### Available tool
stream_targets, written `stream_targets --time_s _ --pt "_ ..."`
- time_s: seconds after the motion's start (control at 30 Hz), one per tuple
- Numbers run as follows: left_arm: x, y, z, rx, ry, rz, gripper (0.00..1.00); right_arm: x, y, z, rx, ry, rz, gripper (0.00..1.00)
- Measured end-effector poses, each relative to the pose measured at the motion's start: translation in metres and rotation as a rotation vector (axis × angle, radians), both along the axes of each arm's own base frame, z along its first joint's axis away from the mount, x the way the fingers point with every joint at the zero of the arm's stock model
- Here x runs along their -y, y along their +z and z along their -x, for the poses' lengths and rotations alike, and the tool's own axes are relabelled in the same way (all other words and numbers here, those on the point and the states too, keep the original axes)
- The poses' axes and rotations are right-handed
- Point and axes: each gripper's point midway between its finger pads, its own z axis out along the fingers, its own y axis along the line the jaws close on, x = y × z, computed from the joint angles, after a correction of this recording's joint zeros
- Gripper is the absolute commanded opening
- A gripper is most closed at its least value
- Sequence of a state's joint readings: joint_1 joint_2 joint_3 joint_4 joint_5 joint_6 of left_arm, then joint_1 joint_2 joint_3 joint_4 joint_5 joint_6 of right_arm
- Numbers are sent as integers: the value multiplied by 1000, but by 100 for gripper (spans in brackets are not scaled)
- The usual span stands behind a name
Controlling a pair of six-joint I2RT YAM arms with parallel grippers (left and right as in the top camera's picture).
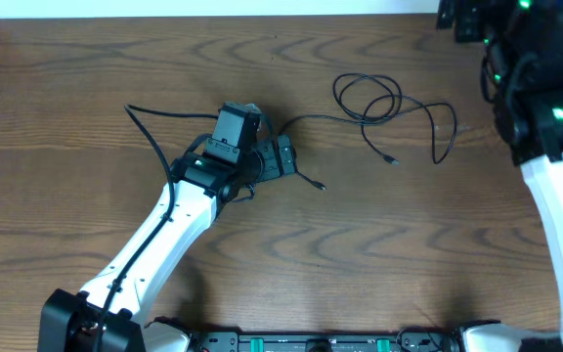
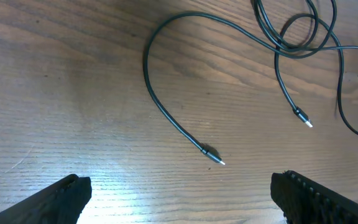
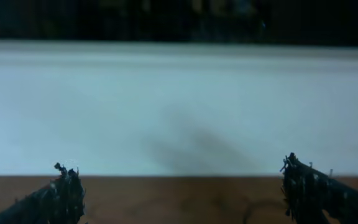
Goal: Untangle cables
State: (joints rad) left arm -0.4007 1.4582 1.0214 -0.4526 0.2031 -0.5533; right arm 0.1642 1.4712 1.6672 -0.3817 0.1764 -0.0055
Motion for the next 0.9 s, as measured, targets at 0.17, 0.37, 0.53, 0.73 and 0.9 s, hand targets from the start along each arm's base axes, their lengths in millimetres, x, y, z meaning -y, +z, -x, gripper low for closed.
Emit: stream_targets --time_s 0.17,0.37,0.53,0.73,0.9 --pt "0 0 0 0 0 0 99 -9 13 9 29 60 -15 99" --pt "0 0 0 0 0 0 99 -12 -24 17 -119 104 79 99" --pt "0 0 0 0 0 0 99 -12 -48 26 -219 138 165 99" --pt "0 0 0 0 0 0 99 -11 -55 38 -226 152 197 99" --pt "0 0 0 0 0 0 99 -6 -58 65 -172 150 202 99"
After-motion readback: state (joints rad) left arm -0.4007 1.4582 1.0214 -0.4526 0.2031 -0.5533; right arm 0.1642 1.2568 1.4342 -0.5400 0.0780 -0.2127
